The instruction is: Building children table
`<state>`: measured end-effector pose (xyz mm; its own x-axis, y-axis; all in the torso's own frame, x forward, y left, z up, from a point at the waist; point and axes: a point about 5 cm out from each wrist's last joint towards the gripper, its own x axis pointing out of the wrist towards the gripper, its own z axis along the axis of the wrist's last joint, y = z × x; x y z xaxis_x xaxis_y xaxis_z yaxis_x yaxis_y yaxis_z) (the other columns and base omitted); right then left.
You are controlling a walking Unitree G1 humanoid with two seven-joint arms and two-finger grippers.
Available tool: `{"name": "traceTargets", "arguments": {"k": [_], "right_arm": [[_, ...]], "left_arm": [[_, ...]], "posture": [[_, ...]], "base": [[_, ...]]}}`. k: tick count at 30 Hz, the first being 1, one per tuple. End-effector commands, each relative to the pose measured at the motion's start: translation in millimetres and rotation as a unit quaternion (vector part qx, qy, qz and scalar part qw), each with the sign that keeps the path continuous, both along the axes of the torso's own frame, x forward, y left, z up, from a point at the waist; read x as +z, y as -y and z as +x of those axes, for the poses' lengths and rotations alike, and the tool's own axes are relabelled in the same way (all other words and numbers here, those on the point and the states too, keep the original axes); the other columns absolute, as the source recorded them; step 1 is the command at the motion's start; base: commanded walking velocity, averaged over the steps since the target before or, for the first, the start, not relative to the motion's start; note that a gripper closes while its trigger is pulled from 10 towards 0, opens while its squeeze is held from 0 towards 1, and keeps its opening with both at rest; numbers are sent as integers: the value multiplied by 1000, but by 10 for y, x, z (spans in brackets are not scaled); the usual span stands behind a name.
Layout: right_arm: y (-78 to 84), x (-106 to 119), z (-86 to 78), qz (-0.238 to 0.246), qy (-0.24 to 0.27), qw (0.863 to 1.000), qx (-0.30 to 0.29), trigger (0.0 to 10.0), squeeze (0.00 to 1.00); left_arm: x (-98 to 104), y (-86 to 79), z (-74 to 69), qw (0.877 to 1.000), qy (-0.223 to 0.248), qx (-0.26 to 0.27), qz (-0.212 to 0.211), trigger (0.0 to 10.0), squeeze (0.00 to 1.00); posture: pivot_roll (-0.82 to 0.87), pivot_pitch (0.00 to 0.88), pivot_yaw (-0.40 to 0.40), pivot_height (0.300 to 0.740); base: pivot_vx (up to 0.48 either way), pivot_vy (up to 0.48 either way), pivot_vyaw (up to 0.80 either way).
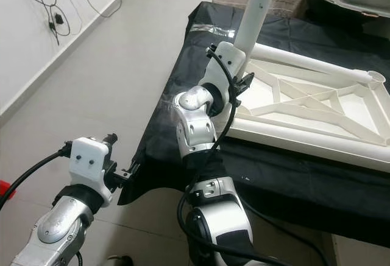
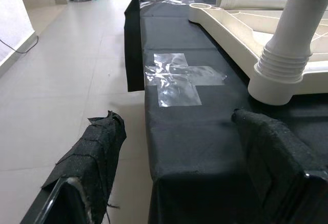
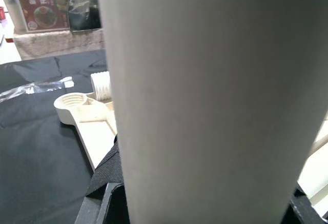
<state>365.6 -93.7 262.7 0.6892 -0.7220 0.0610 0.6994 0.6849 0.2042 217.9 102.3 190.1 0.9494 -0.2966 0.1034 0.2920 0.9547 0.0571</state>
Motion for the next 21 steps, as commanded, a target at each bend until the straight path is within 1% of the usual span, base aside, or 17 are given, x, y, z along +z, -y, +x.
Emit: {"name": "traceTargets", "arguments": {"k": [1, 5, 6, 11, 12, 15, 18, 20, 21], "right_arm": [[-95, -338, -39, 32, -62, 997, 13, 10000, 0], [-75, -527, -56, 36, -95, 995, 11, 10000, 0], [-75, -527, -56, 36, -95, 995, 11, 10000, 0], [-77, -685, -73, 39, -118, 992, 7, 10000, 0], [-77, -685, -73, 39, -118, 992, 7, 10000, 0], [-87, -793, -82, 59, -135, 989, 8, 10000, 0], [-82, -827, -88, 57, -138, 989, 7, 10000, 0], [-61, -855, -97, 75, -141, 987, 2, 10000, 0], [-61, -855, -97, 75, -141, 987, 2, 10000, 0]], "left_arm": [[-29, 16, -22, 1000, -5, -6, 0, 10000, 0], [-27, 19, -25, 1000, -5, -7, 0, 10000, 0], [-27, 19, -25, 1000, -5, -7, 0, 10000, 0], [-27, 14, -36, 1000, -6, -8, 1, 10000, 0], [-27, 14, -36, 1000, -6, -8, 1, 10000, 0], [-29, 13, -46, 1000, -8, -9, 2, 10000, 0], [-28, 13, -53, 1000, -9, -10, 4, 10000, 0], [-21, 4, -54, 1000, -9, -10, 4, 10000, 0], [-21, 4, -54, 1000, -9, -10, 4, 10000, 0]], "posture": [[143, 151, -66, 740], [147, 158, -65, 740], [147, 158, -65, 740], [155, 171, -58, 740], [155, 171, -58, 740], [159, 178, -54, 740], [160, 177, -55, 740], [164, 184, -51, 740], [164, 184, -51, 740]], "base": [[0, 0, 0], [0, 0, 0], [0, 0, 0], [0, 0, 0], [0, 0, 0], [0, 0, 0], [0, 0, 0], [0, 0, 0], [0, 0, 0]]}}
